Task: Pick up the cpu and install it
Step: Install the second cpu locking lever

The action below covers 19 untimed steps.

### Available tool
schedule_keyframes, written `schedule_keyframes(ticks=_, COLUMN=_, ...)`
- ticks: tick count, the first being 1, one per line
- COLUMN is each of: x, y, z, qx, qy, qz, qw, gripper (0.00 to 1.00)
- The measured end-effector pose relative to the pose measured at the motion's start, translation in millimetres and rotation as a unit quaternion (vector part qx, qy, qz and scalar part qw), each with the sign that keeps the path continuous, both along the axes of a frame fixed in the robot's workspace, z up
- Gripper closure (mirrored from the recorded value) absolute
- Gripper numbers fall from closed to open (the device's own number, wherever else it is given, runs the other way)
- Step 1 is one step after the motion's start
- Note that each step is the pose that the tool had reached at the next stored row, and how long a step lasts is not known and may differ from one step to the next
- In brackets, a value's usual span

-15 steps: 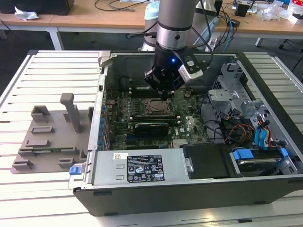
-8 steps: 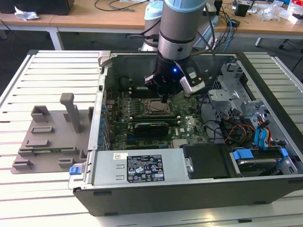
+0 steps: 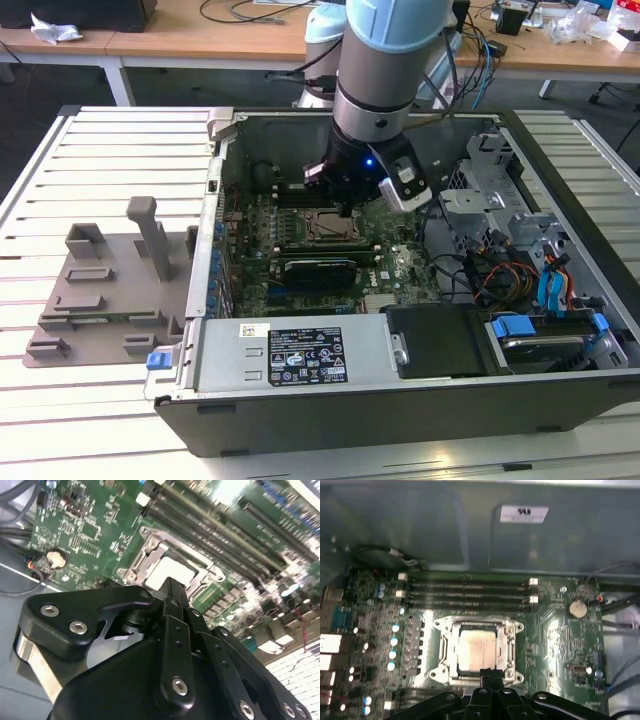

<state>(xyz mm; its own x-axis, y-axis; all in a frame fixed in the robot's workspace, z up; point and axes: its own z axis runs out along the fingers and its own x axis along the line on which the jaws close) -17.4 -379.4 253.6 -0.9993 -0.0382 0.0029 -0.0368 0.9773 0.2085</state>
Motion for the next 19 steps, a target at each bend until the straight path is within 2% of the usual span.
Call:
schedule_keyframes(ticks=1, x=-1.3, y=-4.1, z=-0.2, qx=0.0, qy=0.0, qz=0.0, qw=1.0, gripper=0.89)
schedule_keyframes(ticks=2, x=-2.2, y=-6.3, z=-0.3, qx=0.0001, qy=0.0, qz=0.0, qw=1.0, gripper=0.89)
schedule_keyframes(ticks=3, x=-5.5, y=-12.2, z=-0.9, qx=0.0001, qy=-0.0001, qz=0.0, qw=1.0, gripper=0.89)
schedule_keyframes(ticks=4, x=-9.3, y=-15.5, z=-1.5, qx=0.0, qy=0.0, qz=0.0, qw=1.0, gripper=0.89)
schedule_keyframes(ticks=6, x=-20.8, y=-16.4, z=-4.2, qx=-0.001, qy=0.0, qz=0.0, qw=1.0, gripper=0.89)
schedule_keyframes(ticks=10, x=-37.1, y=-17.9, z=-8.7, qx=-0.0017, qy=-0.0001, qz=0.0, qw=1.0, gripper=0.89)
schedule_keyframes(ticks=12, x=-42.1, y=-17.9, z=-17.7, qx=-0.0017, qy=-0.0001, qz=0.0, qw=1.0, gripper=0.89)
schedule_keyframes(ticks=16, x=-55.0, y=-17.9, z=-30.4, qx=-0.0017, qy=-0.0001, qz=0.0, qw=1.0, gripper=0.89)
schedule_keyframes(ticks=17, x=-57.1, y=-17.9, z=-35.9, qx=-0.0018, qy=0.0, qz=0.0, qw=1.0, gripper=0.89)
schedule_keyframes(ticks=19, x=-58.3, y=-16.8, z=-41.8, qx=-0.0017, qy=-0.0001, qz=0.0, qw=1.0, gripper=0.89)
